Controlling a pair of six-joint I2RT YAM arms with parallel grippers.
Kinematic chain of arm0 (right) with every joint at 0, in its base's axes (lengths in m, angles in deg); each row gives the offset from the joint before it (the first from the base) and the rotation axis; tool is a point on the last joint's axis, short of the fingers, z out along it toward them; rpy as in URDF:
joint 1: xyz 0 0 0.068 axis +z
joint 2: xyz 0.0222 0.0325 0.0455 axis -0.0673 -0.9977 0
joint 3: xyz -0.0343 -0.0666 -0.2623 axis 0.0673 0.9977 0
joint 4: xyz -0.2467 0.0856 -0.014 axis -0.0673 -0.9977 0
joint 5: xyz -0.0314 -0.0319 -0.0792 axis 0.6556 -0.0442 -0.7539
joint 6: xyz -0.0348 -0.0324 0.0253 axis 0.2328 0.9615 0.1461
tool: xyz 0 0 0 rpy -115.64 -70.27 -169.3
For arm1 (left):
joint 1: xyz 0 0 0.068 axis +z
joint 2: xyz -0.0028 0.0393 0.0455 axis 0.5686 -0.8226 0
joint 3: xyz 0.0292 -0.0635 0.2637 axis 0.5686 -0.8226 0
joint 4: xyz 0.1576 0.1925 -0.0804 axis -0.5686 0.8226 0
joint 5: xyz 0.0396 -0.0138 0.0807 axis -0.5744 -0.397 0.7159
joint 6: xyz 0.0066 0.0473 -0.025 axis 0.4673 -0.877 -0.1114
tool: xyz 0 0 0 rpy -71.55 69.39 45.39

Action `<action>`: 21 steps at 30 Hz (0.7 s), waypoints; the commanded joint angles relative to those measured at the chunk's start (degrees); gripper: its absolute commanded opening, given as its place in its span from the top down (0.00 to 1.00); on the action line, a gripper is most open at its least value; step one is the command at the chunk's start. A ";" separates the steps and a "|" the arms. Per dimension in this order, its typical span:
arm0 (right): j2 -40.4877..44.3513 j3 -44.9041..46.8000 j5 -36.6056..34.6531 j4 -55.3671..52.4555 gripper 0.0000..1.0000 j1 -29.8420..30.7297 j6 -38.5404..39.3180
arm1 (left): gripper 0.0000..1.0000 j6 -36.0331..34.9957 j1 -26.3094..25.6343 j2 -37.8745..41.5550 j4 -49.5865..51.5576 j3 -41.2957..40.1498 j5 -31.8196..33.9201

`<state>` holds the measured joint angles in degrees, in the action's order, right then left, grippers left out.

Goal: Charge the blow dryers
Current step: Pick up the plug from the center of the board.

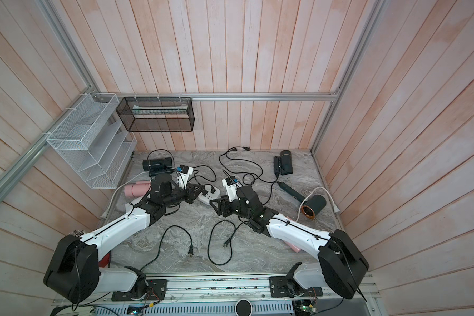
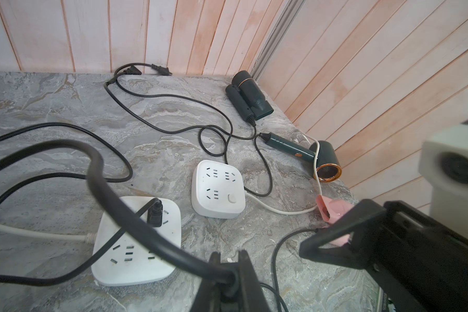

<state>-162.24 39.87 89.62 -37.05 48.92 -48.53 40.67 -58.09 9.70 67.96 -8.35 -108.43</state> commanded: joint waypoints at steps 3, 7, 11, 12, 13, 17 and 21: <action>-4.98 -4.76 1.67 -0.21 0.32 0.18 2.14 | 0.86 1.09 -0.28 2.19 0.58 -0.27 -2.84; -7.79 -7.35 1.81 -0.37 0.32 0.68 2.57 | 0.86 1.27 -0.31 2.72 1.56 -0.19 -3.65; -9.96 -9.08 0.89 -0.64 0.32 1.47 3.05 | 0.86 1.72 -0.26 2.78 1.83 -0.18 -4.18; -10.33 -9.34 0.45 -0.72 0.32 1.59 3.19 | 0.86 1.89 -0.28 2.80 1.66 -0.25 -4.31; -10.60 -9.54 -0.09 -0.64 0.33 1.77 3.31 | 0.86 1.83 -0.29 2.79 1.68 -0.18 -4.59; -11.38 -10.49 -1.73 -0.72 0.41 2.04 3.83 | 0.86 2.01 -0.27 2.54 2.34 0.26 -5.57; -11.98 -10.87 -2.55 -0.46 0.47 2.38 4.44 | 0.86 2.49 -0.23 2.42 2.80 0.75 -6.13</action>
<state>-173.12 30.47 88.75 -37.14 50.73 -45.01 42.74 -58.07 11.41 70.26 -8.35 -113.05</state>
